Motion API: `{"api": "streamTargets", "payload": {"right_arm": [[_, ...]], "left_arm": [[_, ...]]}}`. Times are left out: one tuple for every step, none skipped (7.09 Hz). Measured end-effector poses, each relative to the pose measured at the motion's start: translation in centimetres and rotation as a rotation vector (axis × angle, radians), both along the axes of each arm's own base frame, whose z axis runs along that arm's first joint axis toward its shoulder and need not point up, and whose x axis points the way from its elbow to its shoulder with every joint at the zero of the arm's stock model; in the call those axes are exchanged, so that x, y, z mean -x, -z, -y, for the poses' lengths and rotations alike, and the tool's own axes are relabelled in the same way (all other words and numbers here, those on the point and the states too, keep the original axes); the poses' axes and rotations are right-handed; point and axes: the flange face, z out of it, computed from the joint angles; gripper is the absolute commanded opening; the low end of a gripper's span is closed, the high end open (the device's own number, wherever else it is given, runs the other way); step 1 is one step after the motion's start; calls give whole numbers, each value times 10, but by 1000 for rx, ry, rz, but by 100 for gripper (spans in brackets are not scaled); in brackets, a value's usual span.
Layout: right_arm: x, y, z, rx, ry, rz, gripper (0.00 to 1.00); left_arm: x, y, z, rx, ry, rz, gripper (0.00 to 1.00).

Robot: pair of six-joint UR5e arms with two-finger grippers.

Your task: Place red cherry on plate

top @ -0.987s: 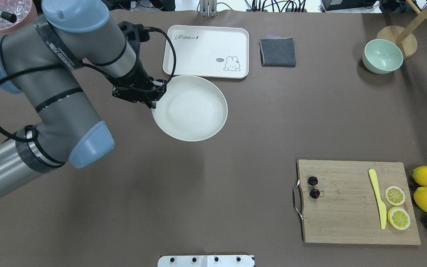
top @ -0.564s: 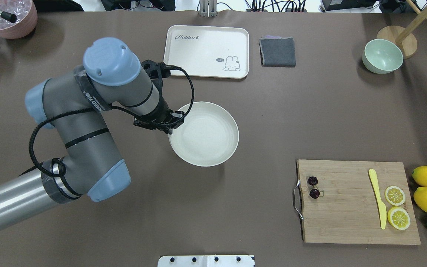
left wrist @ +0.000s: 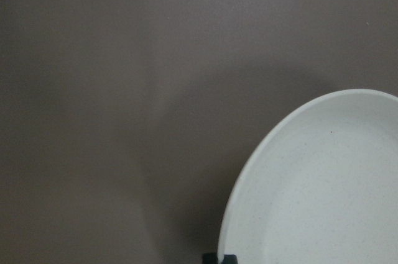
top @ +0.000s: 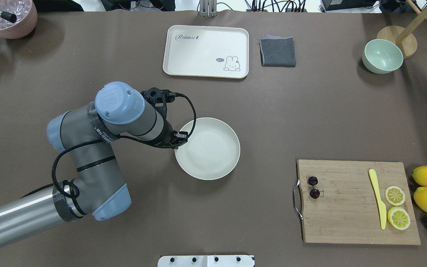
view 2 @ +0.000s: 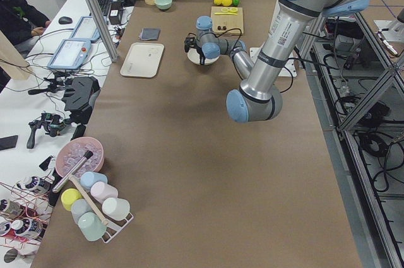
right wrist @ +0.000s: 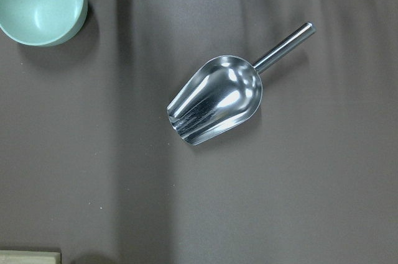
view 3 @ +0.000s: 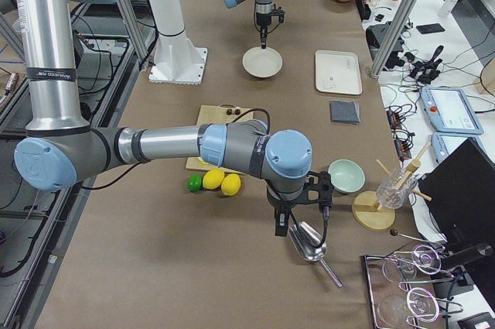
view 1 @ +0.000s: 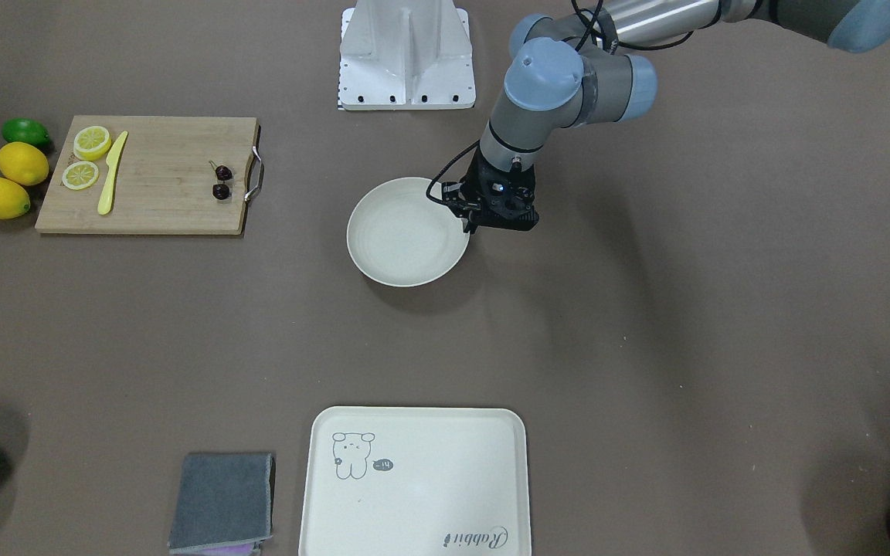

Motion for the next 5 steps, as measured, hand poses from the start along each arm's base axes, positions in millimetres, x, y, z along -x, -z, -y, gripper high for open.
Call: {"api": "streamTargets", "payload": {"right_arm": [[0,0,-3,0,-2,0,100],[0,-1,-6,1,-3,0,100],[0,-2,-8,2,-4,1,100],[0,-2,-9,2,-5,2,100],[0,-1,-10,1,-6,3,100]], "left_arm": [[-3,-7,-1,-2,3,-9,0],[-3,-14,-2,-2,5,-18,19],[-3,-18,-4,1,9,-31,54],[-4,-19,-7,7,13,-45,98],[-3,-18,-8,5,19,-54,99]]}}
